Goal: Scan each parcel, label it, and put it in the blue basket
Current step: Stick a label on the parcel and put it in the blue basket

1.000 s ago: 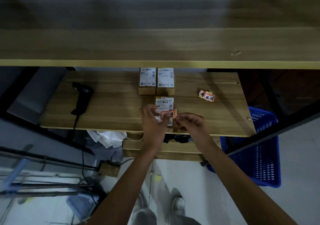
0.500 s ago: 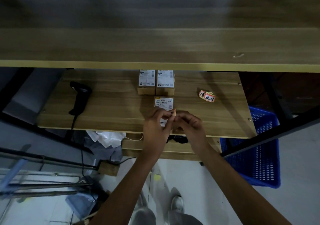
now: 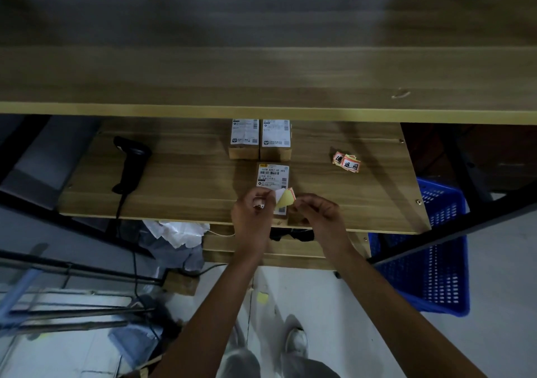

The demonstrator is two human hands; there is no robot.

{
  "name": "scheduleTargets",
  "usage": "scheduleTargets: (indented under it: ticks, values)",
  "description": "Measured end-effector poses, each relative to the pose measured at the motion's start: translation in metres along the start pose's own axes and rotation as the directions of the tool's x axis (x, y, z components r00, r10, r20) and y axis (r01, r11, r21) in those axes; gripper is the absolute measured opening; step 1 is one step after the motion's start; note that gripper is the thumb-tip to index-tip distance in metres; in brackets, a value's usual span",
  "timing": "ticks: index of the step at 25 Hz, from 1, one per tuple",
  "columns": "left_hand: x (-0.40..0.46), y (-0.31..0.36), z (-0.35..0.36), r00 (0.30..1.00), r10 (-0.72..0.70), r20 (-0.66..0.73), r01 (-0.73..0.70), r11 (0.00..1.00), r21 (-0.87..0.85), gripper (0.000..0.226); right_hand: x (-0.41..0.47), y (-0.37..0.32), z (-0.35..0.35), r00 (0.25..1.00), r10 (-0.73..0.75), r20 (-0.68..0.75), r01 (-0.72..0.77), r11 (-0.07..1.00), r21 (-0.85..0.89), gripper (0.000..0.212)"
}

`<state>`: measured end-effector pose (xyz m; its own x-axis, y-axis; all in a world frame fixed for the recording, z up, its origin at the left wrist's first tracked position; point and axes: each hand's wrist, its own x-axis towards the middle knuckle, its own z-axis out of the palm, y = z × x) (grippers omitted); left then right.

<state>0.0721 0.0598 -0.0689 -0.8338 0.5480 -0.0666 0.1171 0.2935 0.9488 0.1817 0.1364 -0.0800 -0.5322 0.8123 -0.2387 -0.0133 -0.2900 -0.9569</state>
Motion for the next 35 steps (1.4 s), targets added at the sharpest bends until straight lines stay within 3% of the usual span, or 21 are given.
scheduleTargets:
  ticks: [5,9,21,25,29,35]
  values:
    - [0.000,0.000,-0.001,0.999,-0.043,-0.024,0.044,0.999,0.015,0.007,0.000,0.006,-0.003,1.000,0.005,0.000,-0.005,1.000,-0.016,0.016]
    - [0.001,0.000,-0.006,0.999,0.013,-0.041,-0.012,0.999,0.040,0.005,-0.002,0.007,-0.004,0.999,0.016,-0.043,-0.016,1.000,-0.012,0.021]
    - [0.004,-0.002,-0.019,0.996,-0.006,-0.088,0.006,1.000,-0.008,0.004,0.006,0.010,-0.025,0.978,0.124,-0.170,-0.134,0.990,-0.046,0.012]
    - [0.004,-0.004,-0.021,0.997,0.021,-0.068,-0.021,1.000,0.000,0.003,0.040,0.009,-0.051,0.923,0.185,-0.337,-0.226,0.970,-0.087,0.016]
    - [0.001,-0.010,-0.021,0.997,0.020,-0.072,-0.019,1.000,0.021,0.003,0.091,0.005,-0.080,0.840,0.234,-0.490,-0.277,0.961,-0.015,0.024]
    - [-0.006,-0.026,-0.016,0.998,-0.009,-0.056,0.011,0.999,0.039,0.005,0.134,0.013,-0.100,0.784,0.334,-0.523,-0.404,0.915,-0.021,0.021]
